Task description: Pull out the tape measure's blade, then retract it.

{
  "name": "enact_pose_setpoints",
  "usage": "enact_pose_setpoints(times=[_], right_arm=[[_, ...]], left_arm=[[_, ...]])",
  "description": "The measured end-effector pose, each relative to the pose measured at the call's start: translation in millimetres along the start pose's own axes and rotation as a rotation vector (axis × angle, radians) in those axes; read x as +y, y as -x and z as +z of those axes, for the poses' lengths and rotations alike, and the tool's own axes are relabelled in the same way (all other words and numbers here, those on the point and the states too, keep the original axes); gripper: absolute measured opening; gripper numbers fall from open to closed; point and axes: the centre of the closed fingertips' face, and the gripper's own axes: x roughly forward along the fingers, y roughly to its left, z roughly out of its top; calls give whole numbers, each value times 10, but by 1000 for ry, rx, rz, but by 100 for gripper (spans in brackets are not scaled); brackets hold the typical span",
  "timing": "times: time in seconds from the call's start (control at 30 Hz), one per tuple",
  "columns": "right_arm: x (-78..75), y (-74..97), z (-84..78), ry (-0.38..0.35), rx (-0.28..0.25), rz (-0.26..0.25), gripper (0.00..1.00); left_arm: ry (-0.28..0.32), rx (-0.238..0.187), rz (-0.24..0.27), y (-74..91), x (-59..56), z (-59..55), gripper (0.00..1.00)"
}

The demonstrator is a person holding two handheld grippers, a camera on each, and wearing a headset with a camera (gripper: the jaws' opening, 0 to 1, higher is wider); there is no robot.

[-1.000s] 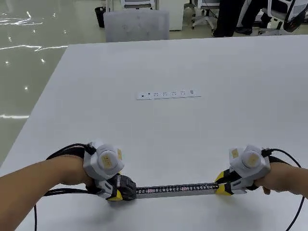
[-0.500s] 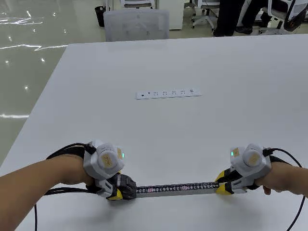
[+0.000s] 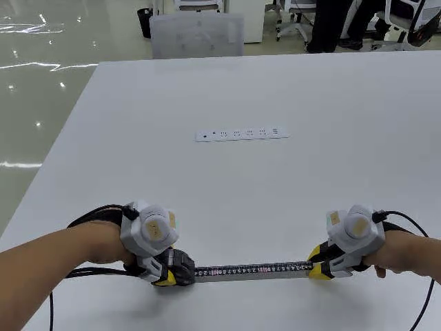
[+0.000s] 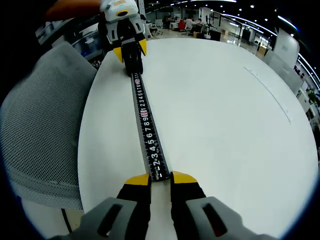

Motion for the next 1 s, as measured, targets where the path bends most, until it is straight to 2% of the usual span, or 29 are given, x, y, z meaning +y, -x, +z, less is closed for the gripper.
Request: enact_pose_setpoints(times=[0.2, 0.33, 0.47, 0.5, 0.57, 0.63, 0.67, 0.73, 0.77, 0.87, 0.93, 1.0], right_arm=[[0, -5, -2, -4, 5, -1, 13], [14, -10, 0, 35, 46, -3, 14], [6, -5, -4, 20, 56, -8, 14], [2, -2, -8, -2, 53, -15, 14], [-5, -5, -6, -36, 44, -31, 15], [-2, -12, -6, -27, 39, -32, 15], [1, -14, 2, -45, 28, -38, 16], [24, -10, 19, -116, -2, -36, 18], [-13, 7, 12, -132, -18, -57, 23], [-57, 67, -6, -169, -42, -90, 31], [-77, 121, -30, -162, -46, -112, 31], [-72, 168, -57, -188, -48, -122, 32]], left_arm=[[-10, 2, 10, -11, 9, 21, 33], [-18, 4, 15, -2, 12, 14, 33], [-4, -4, 27, 13, 35, 18, 33], [7, -11, 28, 38, 42, 17, 33], [47, -34, 33, 63, 55, 21, 34], [89, -50, 72, 107, 114, -13, 37], [131, -60, 98, 141, 155, -42, 41], [202, -97, 115, 185, 203, -60, 47], [237, -122, 144, 238, 253, -78, 51], [309, -171, 212, 358, 353, -145, 68], [368, -200, 244, 429, 405, -217, 73], [425, -227, 262, 479, 426, -276, 78]])
